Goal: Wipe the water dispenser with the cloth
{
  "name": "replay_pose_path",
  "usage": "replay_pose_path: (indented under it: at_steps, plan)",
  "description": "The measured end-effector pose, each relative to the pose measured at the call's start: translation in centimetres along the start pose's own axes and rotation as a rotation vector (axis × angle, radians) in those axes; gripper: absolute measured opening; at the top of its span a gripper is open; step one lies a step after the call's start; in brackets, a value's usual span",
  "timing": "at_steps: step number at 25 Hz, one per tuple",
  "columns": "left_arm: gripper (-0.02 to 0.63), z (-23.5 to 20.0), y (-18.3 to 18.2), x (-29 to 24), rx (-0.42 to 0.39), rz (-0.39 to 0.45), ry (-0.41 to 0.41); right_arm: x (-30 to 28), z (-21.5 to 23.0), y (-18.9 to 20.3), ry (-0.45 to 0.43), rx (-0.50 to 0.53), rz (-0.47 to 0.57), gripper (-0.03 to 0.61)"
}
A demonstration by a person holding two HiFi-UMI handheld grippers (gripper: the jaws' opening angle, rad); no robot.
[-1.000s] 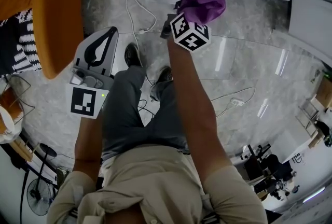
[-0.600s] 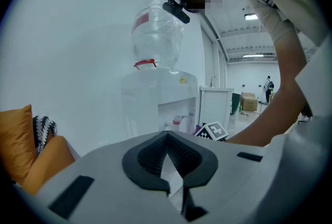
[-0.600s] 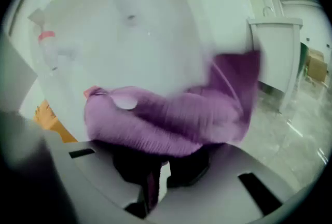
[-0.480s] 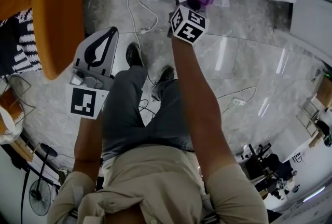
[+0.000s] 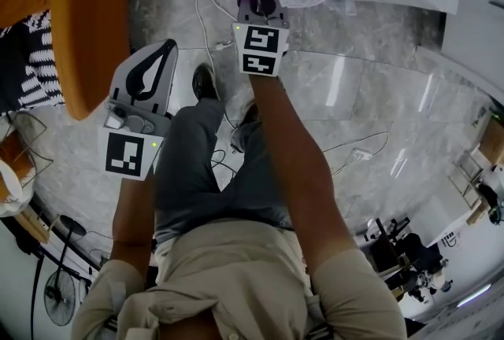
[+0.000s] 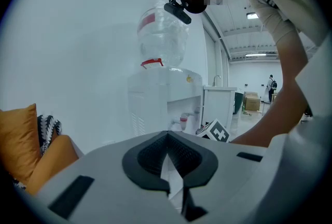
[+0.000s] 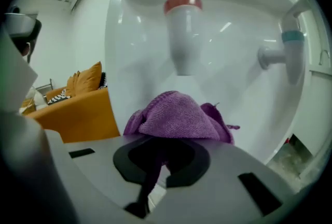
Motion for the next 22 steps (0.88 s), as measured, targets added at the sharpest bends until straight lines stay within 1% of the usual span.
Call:
replay_pose_path:
  at_steps: [3,5,8,9,10,12,13,15,18,20,22]
  plan:
    - [0.015,-0.1,0.0,-0.3,0.000,0.002,0.001,0.5,4.0,0.0,0.064,0.032,-0.015,0.031]
    - [0.015,-0.1,0.1,-0.4,0.001,0.005,0.005,1.4,7.5,0.3,0.156,0.019,-0.018,0.031]
    - [0.015,0.1,0.2,-0.4,0.001,0.003,0.015,3.7,13.8,0.2,0.345,-0.036,-0.013,0.031]
    - [0.015,0.2,0.3,-0.3,0.005,-0.001,0.014,4.2,15.2,0.1,0.377,-0.037,-0.014,0.030]
    - [0.015,0.2,0.4,-0.3,0.008,-0.004,0.012,4.4,15.8,0.1,0.382,-0.022,-0.019,0.029]
    - [0.015,0.2,0.4,-0.5,0.008,-0.003,0.012,4.1,15.4,0.6,0.358,0.016,-0.039,0.030]
    - [0.015,0.2,0.4,-0.7,0.007,-0.003,0.014,3.7,15.0,1.2,0.342,0.018,-0.057,0.029]
    - [0.015,0.2,0.3,-0.9,0.005,-0.003,0.013,2.7,13.7,3.2,0.290,-0.012,-0.117,0.031]
    - [0.015,0.0,0.5,-0.8,0.003,-0.003,0.003,1.4,9.6,6.7,0.161,-0.062,-0.219,0.031]
    - [0.015,-0.1,0.8,-0.8,0.007,-0.004,-0.007,0.9,5.9,7.7,0.074,-0.045,-0.234,0.031]
    - [0.015,-0.1,1.1,-0.6,0.010,-0.010,-0.013,0.6,1.9,7.7,-0.029,-0.017,-0.223,0.031]
Point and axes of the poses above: the fingertips, and each gripper's own axes: x backward along the fingers, z to its right, y out of its underside, the point moved 5 cm from there along x, backward along the fingers, and after that the axes turned 8 degrees about z, right-handed, at the moved point
